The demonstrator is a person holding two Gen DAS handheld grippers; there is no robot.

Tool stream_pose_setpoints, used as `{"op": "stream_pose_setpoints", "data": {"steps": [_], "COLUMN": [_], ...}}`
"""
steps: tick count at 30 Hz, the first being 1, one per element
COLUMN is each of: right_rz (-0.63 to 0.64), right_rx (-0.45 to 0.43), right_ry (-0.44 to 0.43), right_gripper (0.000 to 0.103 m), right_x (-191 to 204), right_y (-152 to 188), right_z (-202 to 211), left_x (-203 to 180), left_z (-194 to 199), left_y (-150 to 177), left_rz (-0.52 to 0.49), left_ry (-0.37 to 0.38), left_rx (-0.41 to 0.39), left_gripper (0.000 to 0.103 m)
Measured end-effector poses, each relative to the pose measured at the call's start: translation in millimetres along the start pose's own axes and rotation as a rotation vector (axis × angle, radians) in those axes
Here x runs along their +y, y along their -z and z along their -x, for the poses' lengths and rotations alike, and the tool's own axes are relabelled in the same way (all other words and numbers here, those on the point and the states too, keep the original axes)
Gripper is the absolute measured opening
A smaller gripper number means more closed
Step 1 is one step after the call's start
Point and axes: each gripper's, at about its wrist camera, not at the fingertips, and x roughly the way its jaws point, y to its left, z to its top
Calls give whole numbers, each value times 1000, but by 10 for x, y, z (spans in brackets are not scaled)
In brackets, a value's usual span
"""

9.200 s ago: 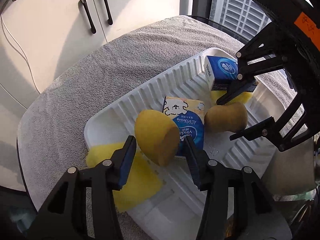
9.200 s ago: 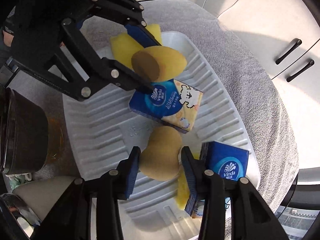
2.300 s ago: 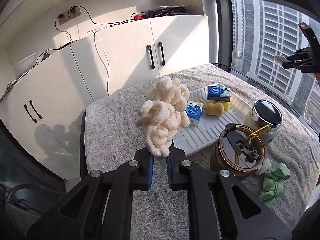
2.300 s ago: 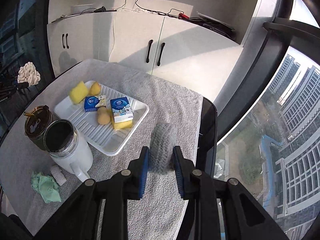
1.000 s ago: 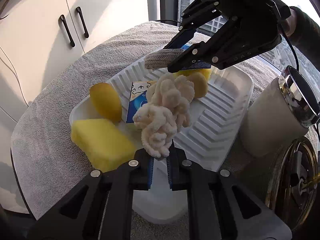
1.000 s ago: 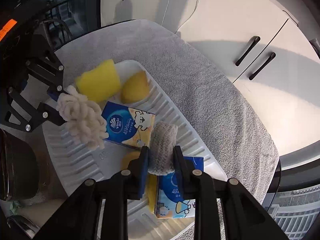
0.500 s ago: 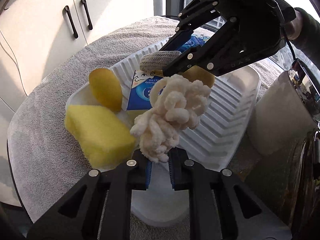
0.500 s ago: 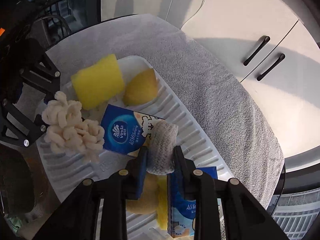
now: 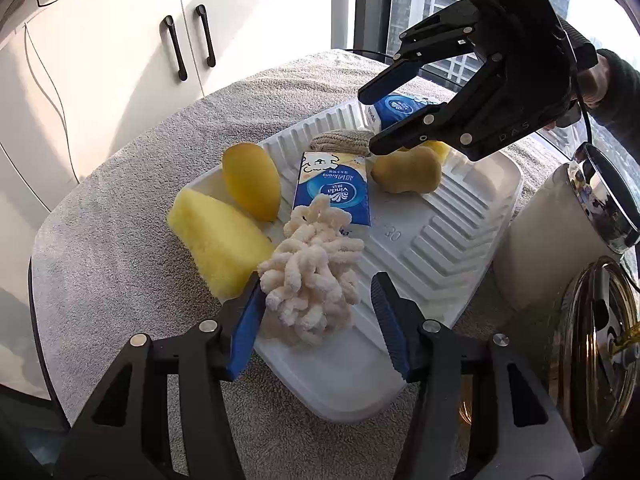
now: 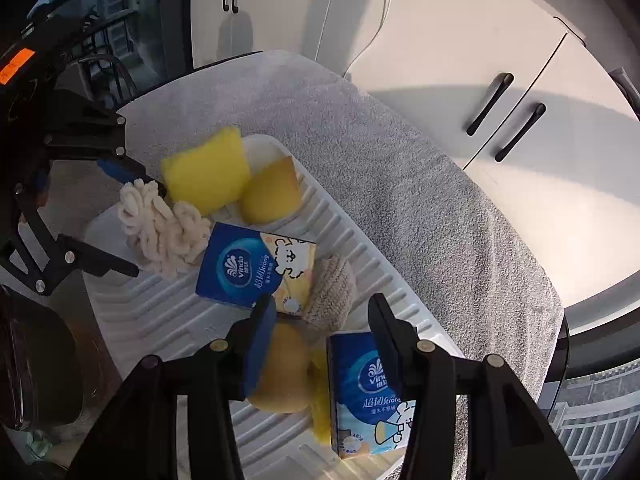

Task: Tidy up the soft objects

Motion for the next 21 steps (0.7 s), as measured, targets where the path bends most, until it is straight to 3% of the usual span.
{"op": "stream_pose_setpoints", "data": {"steps": [5,12,14,16,18,21], "right_rz": [-24,-85,-105,-127,-148,-189], "right_rx": [-41,-88,-95,-103,-119,-140], "right_ry": [0,1,3,3,2,-3], "right_gripper": [52,54,55,57,65,75], "right_x": [-11,-68,-99,-112,-141,-211], "right_y": [64,259,317,371,438,581], "right_z": [211,554,622,706,796,956], "left_x": [33,96,87,62,53,42], "left_z": [155,445,506,591,693,852], "left_y": [47,210,247,267,288,322], "left_rz": [29,107,121,127,148,178], "left_ry": [-10,-39,-47,-56,-59,-76], "left_rx": [-29,-77,-85,-112,-135,-172], "left_gripper": [52,63,71,91,103,103]}}
